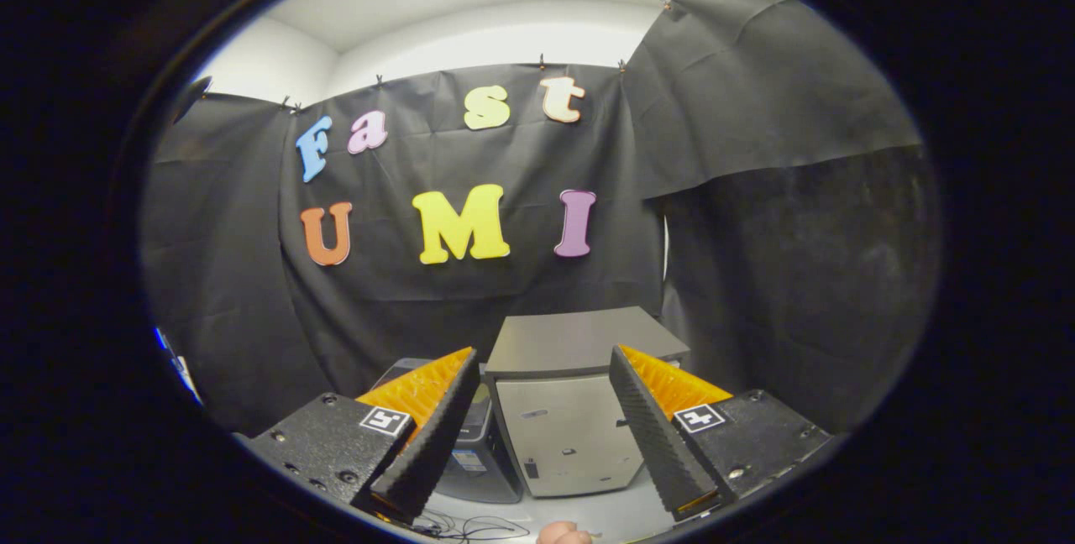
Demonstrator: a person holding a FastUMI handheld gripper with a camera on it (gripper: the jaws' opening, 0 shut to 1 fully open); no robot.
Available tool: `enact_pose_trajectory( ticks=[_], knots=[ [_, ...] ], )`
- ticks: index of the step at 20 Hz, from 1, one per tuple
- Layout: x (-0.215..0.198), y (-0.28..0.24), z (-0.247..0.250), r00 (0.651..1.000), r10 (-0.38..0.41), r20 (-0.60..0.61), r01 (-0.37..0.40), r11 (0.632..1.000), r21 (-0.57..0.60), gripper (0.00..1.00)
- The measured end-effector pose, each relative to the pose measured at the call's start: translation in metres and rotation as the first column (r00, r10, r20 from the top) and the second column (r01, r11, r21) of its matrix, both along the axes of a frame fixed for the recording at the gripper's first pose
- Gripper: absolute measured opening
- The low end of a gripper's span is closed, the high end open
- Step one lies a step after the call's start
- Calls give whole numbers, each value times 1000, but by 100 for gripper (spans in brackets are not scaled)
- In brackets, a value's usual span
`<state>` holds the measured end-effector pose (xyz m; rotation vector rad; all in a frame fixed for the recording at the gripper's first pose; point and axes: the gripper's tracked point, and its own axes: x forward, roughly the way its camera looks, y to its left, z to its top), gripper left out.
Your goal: Put the clothes into the washing machine and then close the washing machine lid.
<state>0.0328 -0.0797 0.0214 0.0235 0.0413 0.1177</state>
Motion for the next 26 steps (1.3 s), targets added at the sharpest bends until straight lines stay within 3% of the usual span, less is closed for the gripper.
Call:
enact_pose_trajectory(
  ticks=[26],
  knots=[
    [6, 6, 7, 1000, 9, 10, -9, 1000, -17, 99]
  ],
)
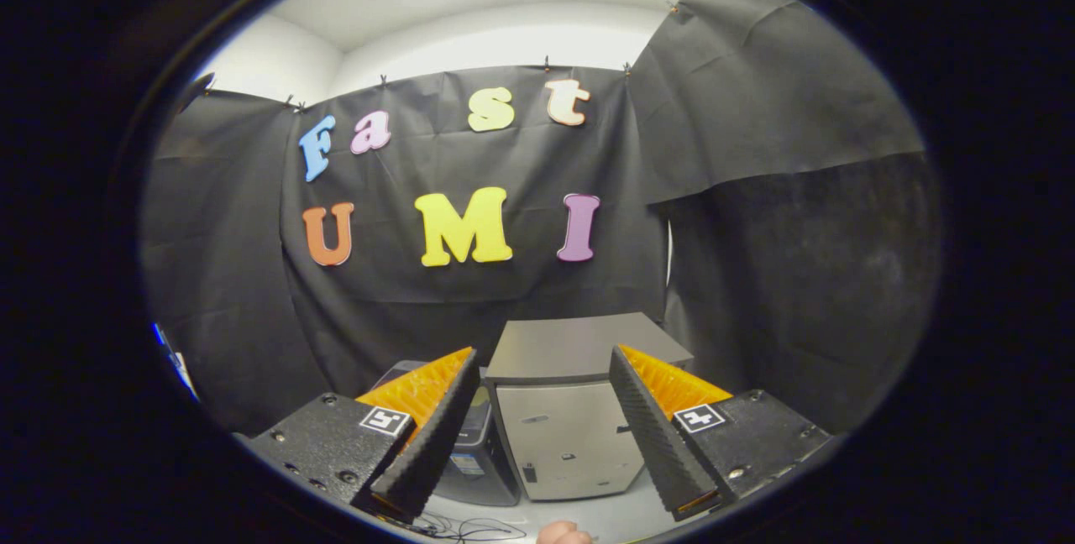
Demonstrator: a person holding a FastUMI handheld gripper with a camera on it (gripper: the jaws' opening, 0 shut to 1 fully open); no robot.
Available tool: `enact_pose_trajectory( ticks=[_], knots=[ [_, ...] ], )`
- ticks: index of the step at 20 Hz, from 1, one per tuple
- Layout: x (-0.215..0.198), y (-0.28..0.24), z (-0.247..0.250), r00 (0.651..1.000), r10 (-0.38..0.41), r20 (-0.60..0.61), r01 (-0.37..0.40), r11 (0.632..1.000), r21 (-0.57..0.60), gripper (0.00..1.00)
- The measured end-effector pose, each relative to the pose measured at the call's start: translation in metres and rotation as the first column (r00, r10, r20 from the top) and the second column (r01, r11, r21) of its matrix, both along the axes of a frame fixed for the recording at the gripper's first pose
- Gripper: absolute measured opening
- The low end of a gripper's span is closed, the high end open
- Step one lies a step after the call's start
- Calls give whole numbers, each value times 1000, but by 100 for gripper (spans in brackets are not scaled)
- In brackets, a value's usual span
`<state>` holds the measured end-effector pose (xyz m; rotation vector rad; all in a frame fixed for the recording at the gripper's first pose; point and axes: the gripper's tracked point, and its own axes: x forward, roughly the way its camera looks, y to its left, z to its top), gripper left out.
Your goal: Put the clothes into the washing machine and then close the washing machine lid.
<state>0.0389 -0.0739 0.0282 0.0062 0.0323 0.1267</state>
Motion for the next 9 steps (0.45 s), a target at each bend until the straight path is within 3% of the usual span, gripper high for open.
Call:
enact_pose_trajectory(
  ticks=[9],
  knots=[
    [0, 5, 2, 1000, 7, 7, -7, 1000, -13, 99]
  ],
)
